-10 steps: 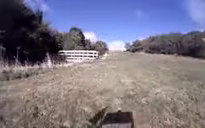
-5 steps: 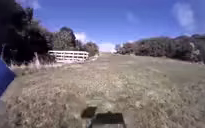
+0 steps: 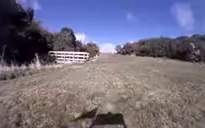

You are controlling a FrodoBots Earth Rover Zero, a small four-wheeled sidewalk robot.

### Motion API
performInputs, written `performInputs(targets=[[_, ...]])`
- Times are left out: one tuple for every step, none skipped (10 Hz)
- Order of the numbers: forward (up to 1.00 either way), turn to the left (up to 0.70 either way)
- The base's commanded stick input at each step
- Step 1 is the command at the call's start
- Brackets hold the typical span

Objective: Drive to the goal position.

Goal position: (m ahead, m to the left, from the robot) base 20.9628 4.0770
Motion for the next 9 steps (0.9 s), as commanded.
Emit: performInputs(targets=[[0.0, 0.0], [0.0, 0.0], [0.0, 0.0], [0.0, 0.0], [0.0, 0.0], [0.0, 0.0], [0.0, -0.68], [0.0, -0.69], [0.0, -0.7]])
